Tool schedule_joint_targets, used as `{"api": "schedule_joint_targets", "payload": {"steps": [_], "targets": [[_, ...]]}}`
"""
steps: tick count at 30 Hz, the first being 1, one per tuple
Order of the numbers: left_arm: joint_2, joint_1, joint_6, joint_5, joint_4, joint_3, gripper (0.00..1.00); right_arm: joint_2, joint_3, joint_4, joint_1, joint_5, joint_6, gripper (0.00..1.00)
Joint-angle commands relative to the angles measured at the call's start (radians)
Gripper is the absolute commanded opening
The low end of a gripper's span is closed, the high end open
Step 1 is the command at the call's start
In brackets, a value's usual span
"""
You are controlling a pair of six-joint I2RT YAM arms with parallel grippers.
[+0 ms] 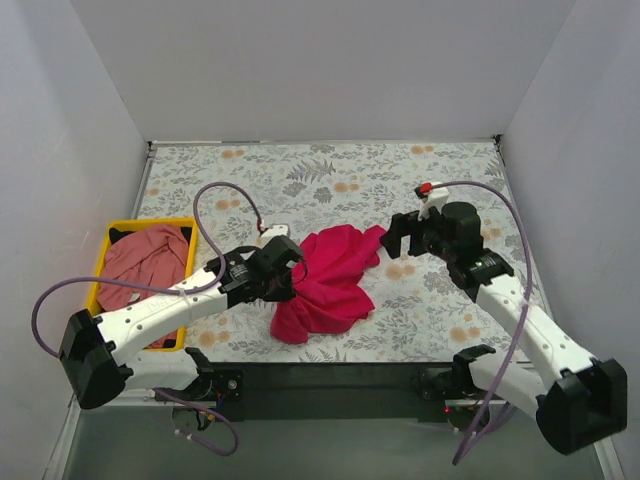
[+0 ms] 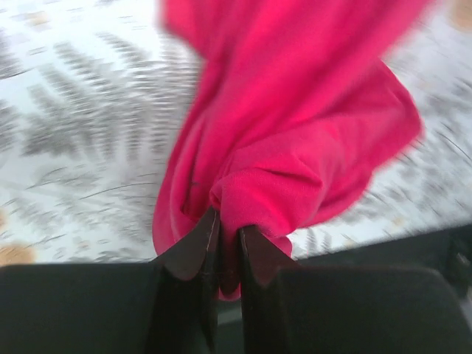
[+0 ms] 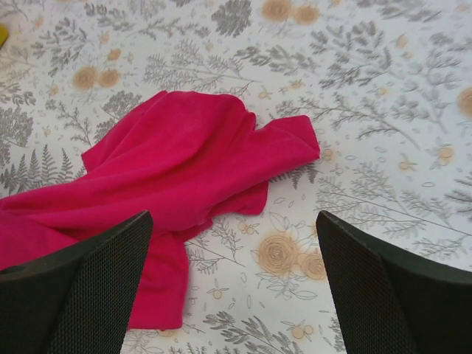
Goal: Fold and stack the t-shirts
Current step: Move the tshirt to the center of the board
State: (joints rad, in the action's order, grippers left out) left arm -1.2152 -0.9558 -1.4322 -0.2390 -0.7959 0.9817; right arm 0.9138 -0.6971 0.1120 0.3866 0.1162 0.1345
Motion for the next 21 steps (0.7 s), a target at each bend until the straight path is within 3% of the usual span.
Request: {"api": "schedule_joint_targets", "payload": {"steps": [1,2,4,5,9,14,21], "targets": [[0.061,0.072,-0.181,-0.192,-0.183,-0.058,0.05,0.160,-0.112,0.014,0.009,0.120,0.068,0.98],[0.106,0.090,-0.207,-0.197,-0.163,-0.076,0.24,0.242,-0.129,0.015,0.014,0.125,0.070,0.98],[0.150,0.141,-0.223,-0.181,-0.132,-0.124,0.40,0.322,-0.189,0.043,0.026,0.120,0.062,0.97],[0.184,0.156,-0.226,-0.169,-0.094,-0.133,0.53,0.389,-0.206,0.049,0.026,0.112,0.059,0.96],[0.198,0.178,-0.218,-0.088,-0.019,-0.161,0.72,0.523,-0.278,0.051,0.040,0.106,0.031,0.95],[0.106,0.178,-0.212,0.033,0.007,-0.181,0.76,0.680,-0.369,0.054,0.077,0.152,-0.027,0.95],[-0.006,0.180,-0.157,0.041,0.018,-0.163,0.77,0.849,-0.464,0.052,0.133,0.134,-0.096,0.97]]}}
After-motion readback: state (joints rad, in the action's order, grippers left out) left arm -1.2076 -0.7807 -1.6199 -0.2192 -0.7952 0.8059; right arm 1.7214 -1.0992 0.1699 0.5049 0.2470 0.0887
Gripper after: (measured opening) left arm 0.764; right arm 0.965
